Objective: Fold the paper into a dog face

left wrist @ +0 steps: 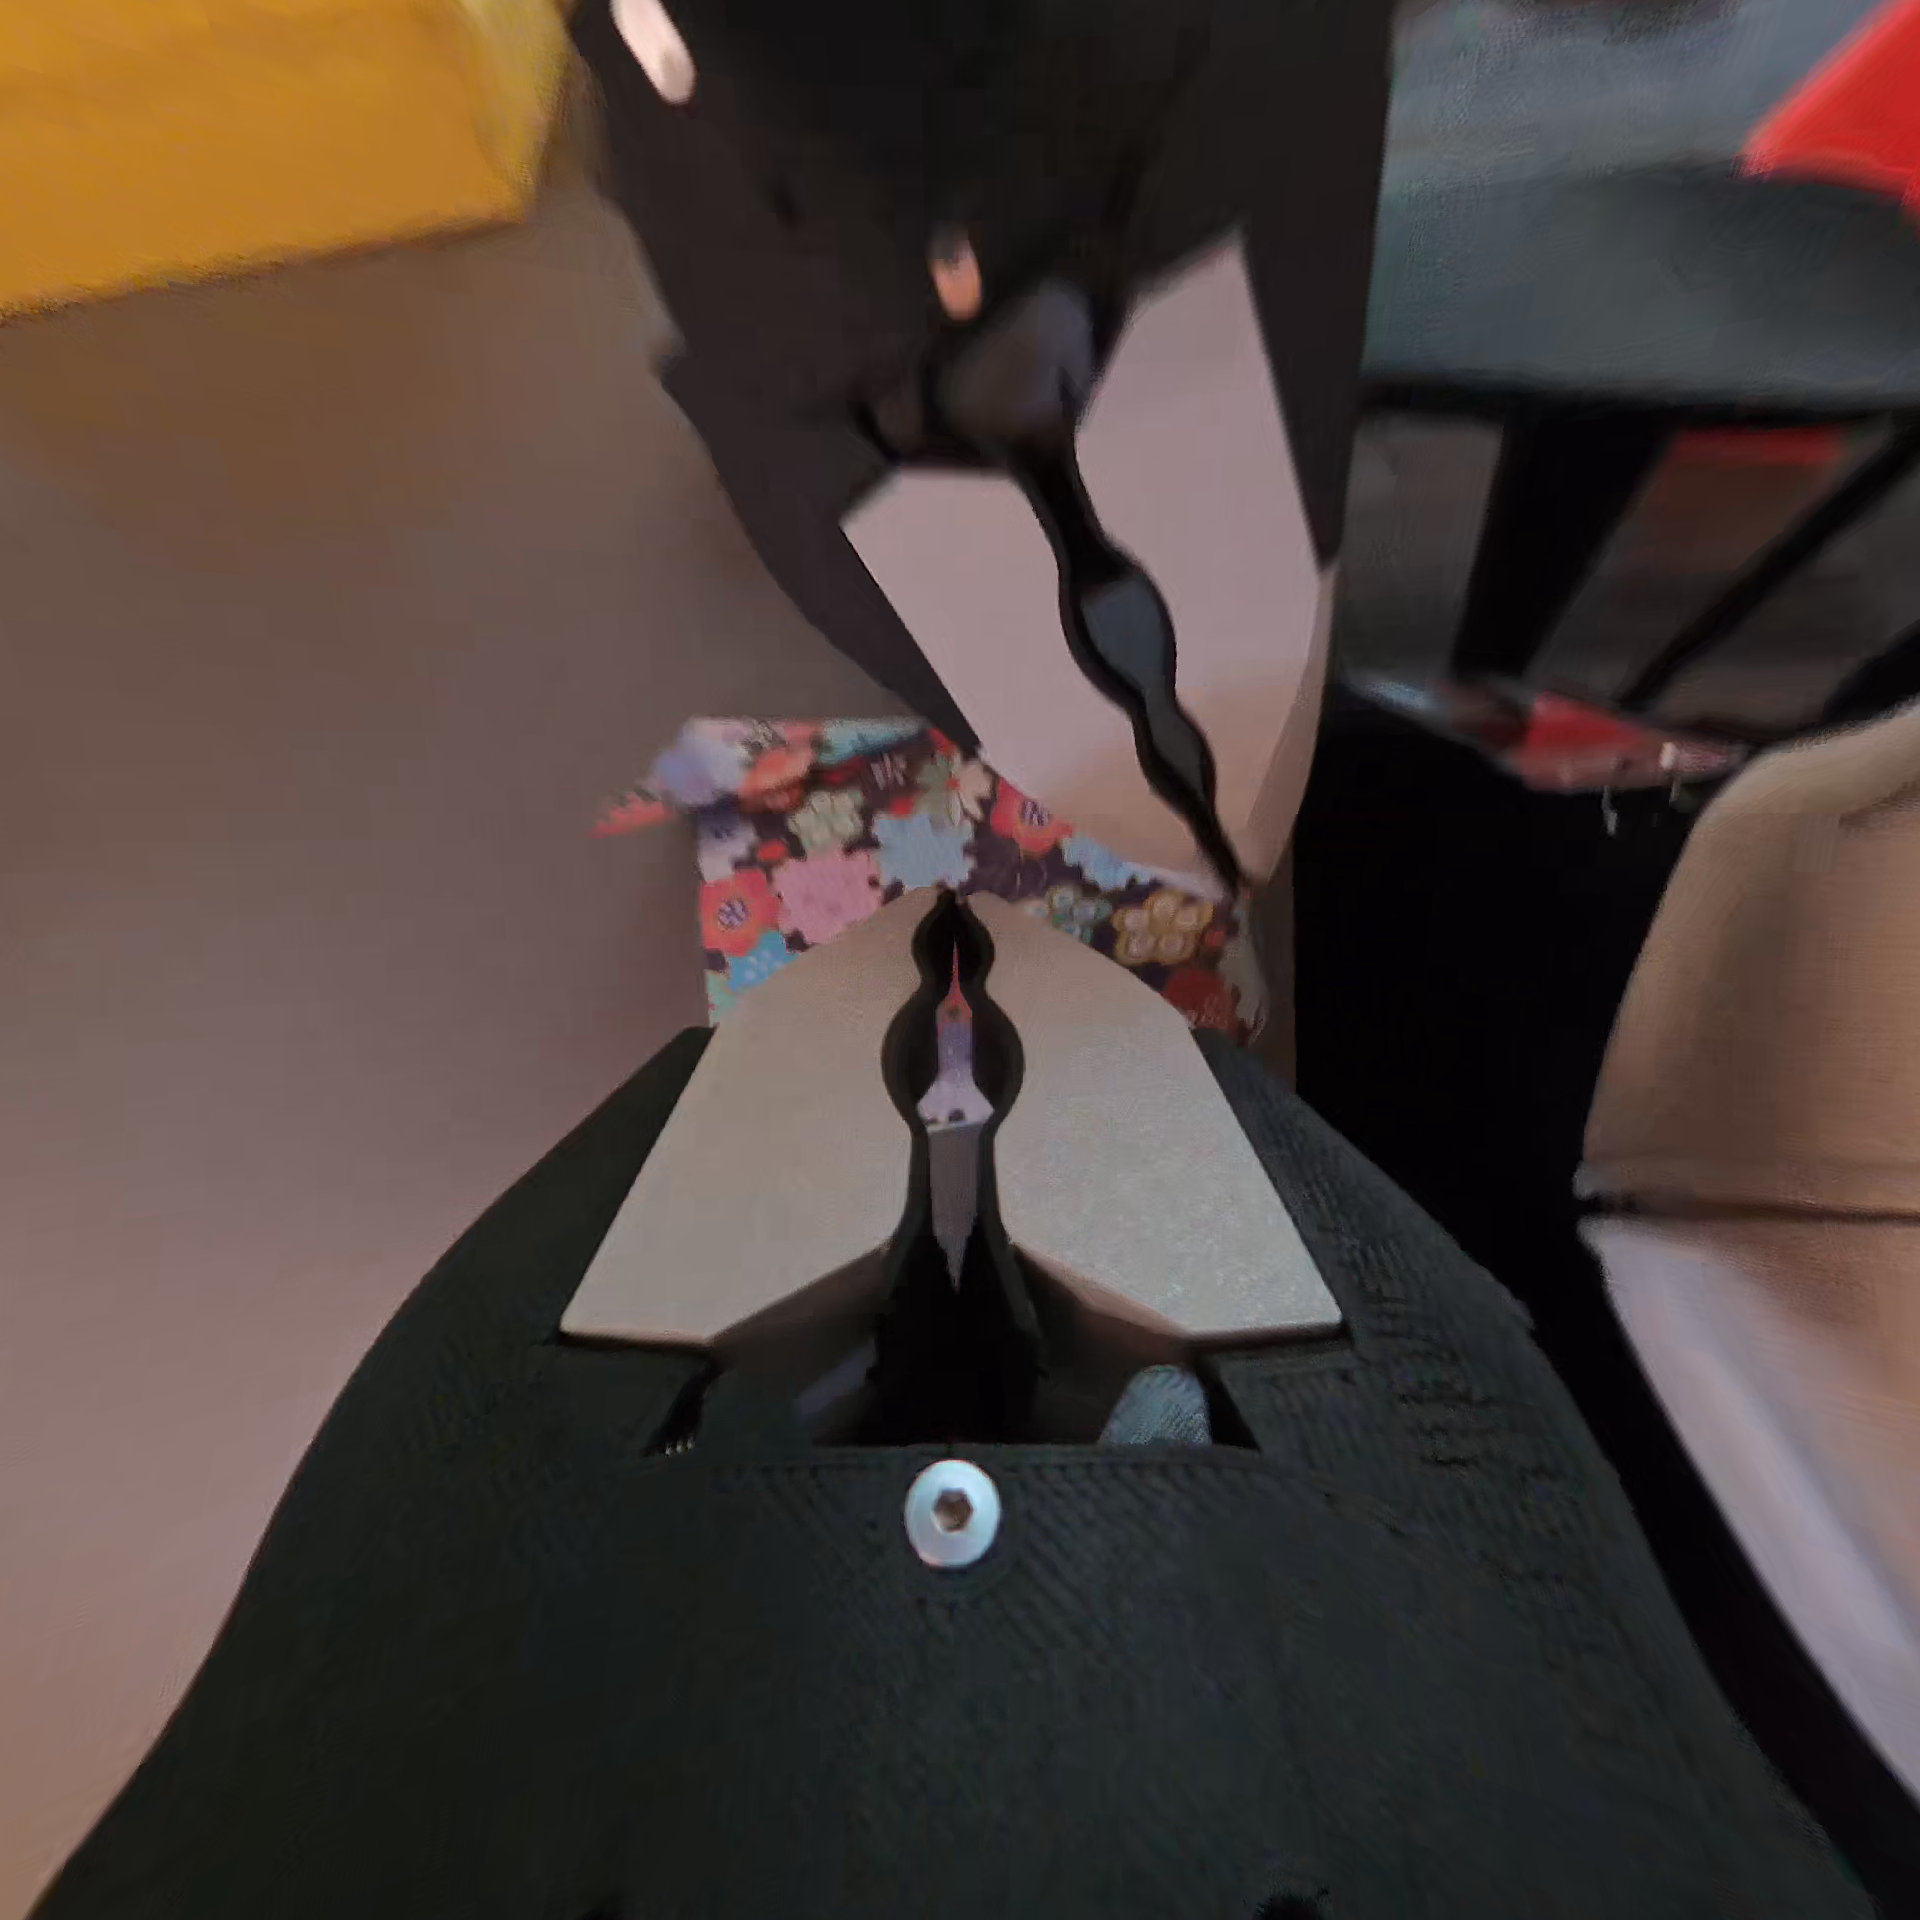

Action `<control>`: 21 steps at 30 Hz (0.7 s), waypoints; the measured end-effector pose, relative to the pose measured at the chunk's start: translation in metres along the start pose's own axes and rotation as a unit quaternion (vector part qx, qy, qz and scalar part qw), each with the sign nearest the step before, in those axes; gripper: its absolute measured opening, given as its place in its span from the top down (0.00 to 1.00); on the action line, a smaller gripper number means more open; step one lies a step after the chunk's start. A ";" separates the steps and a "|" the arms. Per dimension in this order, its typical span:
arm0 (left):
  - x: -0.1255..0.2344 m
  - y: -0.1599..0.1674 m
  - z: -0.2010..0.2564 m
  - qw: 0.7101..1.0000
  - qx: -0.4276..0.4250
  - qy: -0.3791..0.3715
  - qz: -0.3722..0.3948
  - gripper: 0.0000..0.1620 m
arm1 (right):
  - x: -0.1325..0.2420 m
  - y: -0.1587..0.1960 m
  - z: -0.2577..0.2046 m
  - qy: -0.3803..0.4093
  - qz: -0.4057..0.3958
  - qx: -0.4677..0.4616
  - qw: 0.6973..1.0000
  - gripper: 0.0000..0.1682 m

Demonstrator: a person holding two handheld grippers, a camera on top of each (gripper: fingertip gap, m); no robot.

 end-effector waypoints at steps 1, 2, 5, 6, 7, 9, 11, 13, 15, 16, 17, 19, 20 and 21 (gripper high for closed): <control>0.010 -0.008 0.000 0.999 0.024 -0.007 0.037 1.00 | -0.001 0.001 0.001 -0.004 -0.002 -0.014 1.000 1.00; 0.019 -0.014 0.005 0.997 0.054 -0.001 0.063 1.00 | -0.001 0.001 0.002 -0.009 -0.001 -0.024 1.000 1.00; 0.034 -0.014 0.025 0.991 0.113 0.030 0.072 0.83 | -0.001 -0.008 0.003 -0.014 0.029 -0.045 0.998 1.00; 0.032 -0.011 0.029 0.992 0.111 0.019 0.064 0.80 | -0.001 -0.010 0.003 -0.015 0.037 -0.054 0.998 1.00; 0.029 -0.006 0.033 0.993 0.102 0.009 0.052 0.80 | -0.002 -0.011 0.004 -0.016 0.041 -0.059 0.997 1.00; 0.022 0.003 0.040 0.995 0.096 -0.001 0.031 0.85 | -0.004 -0.012 0.003 -0.016 0.043 -0.063 0.997 1.00; 0.016 0.010 0.046 0.993 0.119 0.010 0.022 0.96 | -0.007 -0.013 0.002 -0.016 0.046 -0.068 0.997 1.00; 0.015 0.013 0.050 0.989 0.144 0.019 0.029 1.00 | -0.008 -0.010 -0.001 -0.013 0.036 -0.058 0.998 1.00; 0.017 0.013 0.052 0.985 0.165 0.014 0.043 1.00 | 0.000 -0.012 -0.008 -0.012 0.030 -0.030 0.999 0.92; 0.019 0.014 0.052 0.984 0.171 0.008 0.049 1.00 | 0.009 -0.014 -0.010 -0.005 0.033 -0.013 0.999 0.91; 0.022 0.015 0.052 0.982 0.179 0.005 0.057 1.00 | 0.019 -0.016 -0.007 0.018 0.037 0.014 0.999 0.92; 0.026 0.016 0.051 0.977 0.200 0.005 0.074 1.00 | 0.033 -0.018 0.005 0.077 0.028 0.117 0.990 0.99; 0.027 0.016 0.050 0.974 0.211 0.005 0.081 1.00 | 0.033 -0.020 0.011 0.097 0.021 0.173 0.980 1.00; 0.029 0.017 0.048 0.972 0.220 0.004 0.086 1.00 | 0.028 -0.023 0.014 0.100 0.015 0.216 0.971 1.00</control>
Point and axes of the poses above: each gripper's, where its closed fingertips meet, x back along the fingers, y out of its underside, z = x × y across the jaws, the point moved 3 cm from there along x, back along the fingers, and after that the axes turned 13 degrees about z, right-handed, at the moved point
